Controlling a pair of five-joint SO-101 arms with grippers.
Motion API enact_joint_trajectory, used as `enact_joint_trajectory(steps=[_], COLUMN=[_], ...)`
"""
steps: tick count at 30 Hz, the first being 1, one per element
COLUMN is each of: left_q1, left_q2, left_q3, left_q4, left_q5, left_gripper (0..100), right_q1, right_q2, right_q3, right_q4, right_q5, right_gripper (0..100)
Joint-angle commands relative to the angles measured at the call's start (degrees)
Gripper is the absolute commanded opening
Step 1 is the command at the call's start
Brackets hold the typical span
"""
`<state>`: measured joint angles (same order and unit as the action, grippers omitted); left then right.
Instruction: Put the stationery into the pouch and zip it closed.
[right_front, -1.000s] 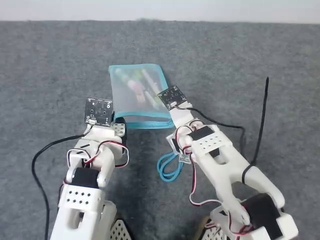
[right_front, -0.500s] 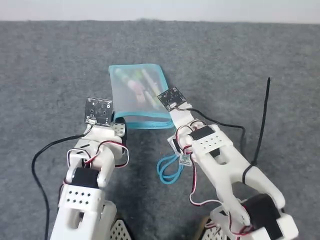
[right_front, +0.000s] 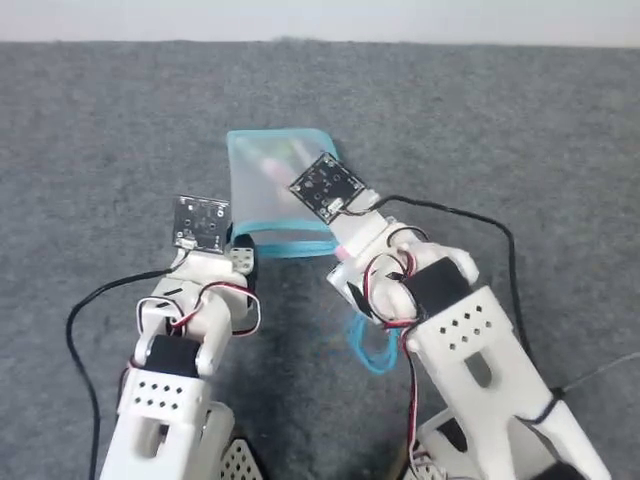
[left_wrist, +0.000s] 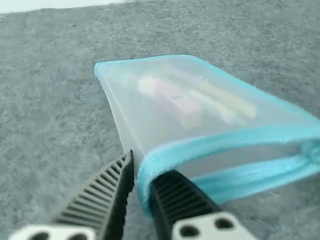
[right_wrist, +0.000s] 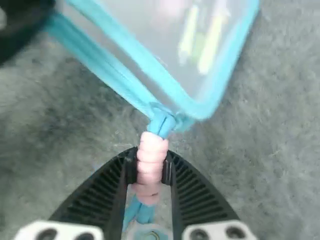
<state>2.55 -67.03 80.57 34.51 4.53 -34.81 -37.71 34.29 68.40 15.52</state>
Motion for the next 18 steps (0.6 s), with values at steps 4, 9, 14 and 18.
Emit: enact_joint_trajectory(steps=[4,9,14,18], left_q1=[2.37,2.29,2.11,0.09], left_q2=[0.62,0.62,0.62,0.53], left_q3=[-0.75,-0.40,-0.40,-0.57], left_q4=[-2.02,-2.02,-2.02,-2.29], left_q5=[-1.76,-1.58,-1.49,-1.05], left_gripper=[1,1,1,1], right_q1=[-8.66,-17.19,-19.30,-15.96], right_q2=[-2.59,-2.95,-3.12,-4.00], right_q3=[-8.62,-7.38,-6.68,-6.42], right_q4=[2.42,0.92,-0.22,2.42], right_q5=[1.14,4.57,4.66,4.40], right_gripper=[0.6,0.6,0.6,0.6])
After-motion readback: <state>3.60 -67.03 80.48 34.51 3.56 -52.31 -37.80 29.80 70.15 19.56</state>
